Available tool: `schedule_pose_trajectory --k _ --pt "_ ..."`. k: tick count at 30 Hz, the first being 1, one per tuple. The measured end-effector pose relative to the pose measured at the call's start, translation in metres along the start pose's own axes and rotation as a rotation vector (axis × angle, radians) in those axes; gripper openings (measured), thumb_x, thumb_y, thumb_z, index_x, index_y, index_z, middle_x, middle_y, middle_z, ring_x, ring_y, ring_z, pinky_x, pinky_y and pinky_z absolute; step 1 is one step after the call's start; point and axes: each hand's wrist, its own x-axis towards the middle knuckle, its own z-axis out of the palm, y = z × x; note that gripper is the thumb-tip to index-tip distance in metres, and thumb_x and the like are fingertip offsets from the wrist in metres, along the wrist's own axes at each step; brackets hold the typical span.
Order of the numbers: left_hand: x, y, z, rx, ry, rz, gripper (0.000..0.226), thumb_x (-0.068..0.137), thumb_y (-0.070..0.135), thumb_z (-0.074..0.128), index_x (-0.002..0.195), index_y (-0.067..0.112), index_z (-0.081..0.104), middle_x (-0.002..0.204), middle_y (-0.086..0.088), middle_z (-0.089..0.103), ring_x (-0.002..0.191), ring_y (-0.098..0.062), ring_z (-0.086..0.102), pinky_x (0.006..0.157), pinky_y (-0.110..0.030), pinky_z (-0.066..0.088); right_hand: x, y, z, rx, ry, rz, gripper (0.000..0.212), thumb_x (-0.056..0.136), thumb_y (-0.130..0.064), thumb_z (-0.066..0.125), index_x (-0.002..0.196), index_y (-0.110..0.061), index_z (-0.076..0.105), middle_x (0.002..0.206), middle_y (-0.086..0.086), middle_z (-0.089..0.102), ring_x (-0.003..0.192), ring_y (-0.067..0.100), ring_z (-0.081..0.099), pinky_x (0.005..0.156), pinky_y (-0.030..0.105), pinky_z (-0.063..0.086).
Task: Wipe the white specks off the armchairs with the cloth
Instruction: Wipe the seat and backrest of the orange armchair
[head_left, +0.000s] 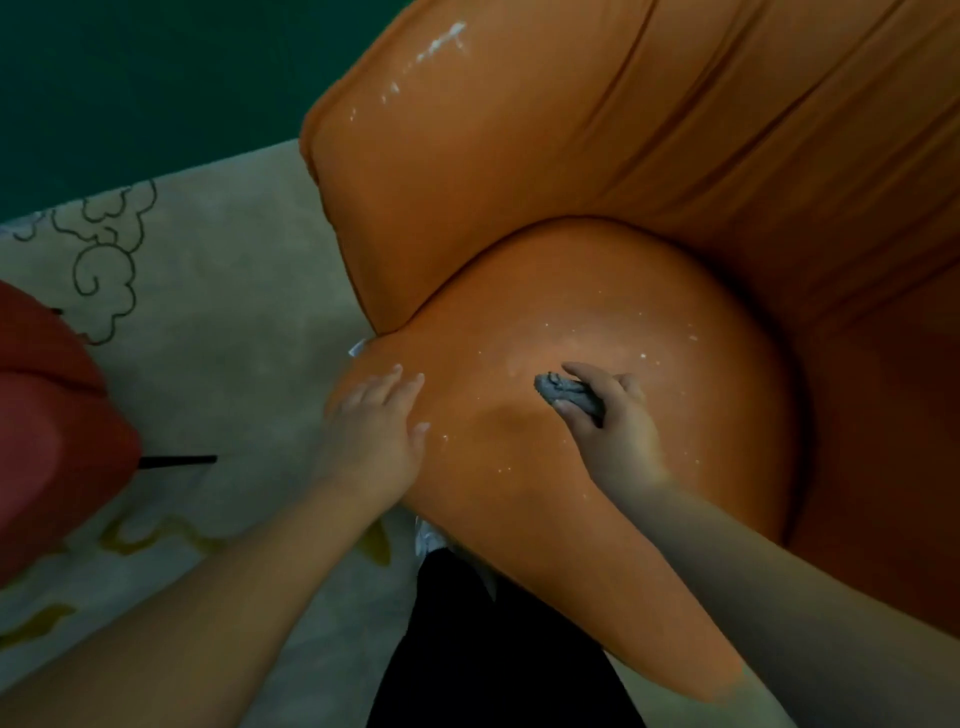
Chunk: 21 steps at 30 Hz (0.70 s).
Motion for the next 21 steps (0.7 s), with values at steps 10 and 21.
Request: schedule_pose_trajectory --k 10,21 --pt "0.091 -0.039 0.078 -0.065 0.043 0.028 0.053 0.097 0.041 0.045 0.147 0.036 0.031 0.158 0.005 0.022 0.142 -0.021 0.021 0.116 -0.040 0.022 0.115 0.057 0.118 -0.011 0.147 -0.118 0.035 0.087 -0.015 0.070 0.121 -0.015 0.066 0.103 0.002 0.046 0.096 0.018 0.053 0.090 0.013 0.039" --pt "0.118 -0.045 0.128 -0.136 0.169 0.124 0.058 0.095 0.039 0.048 0.149 0.035 0.027 0.160 0.006 0.010 0.144 -0.021 0.006 0.116 -0.049 0.021 0.098 0.105 0.155 -0.268 0.273 -0.495 0.034 0.088 -0.015 0.064 0.123 -0.014 0.064 0.103 0.012 0.049 0.095 0.018 0.041 0.085 0.021 0.033"
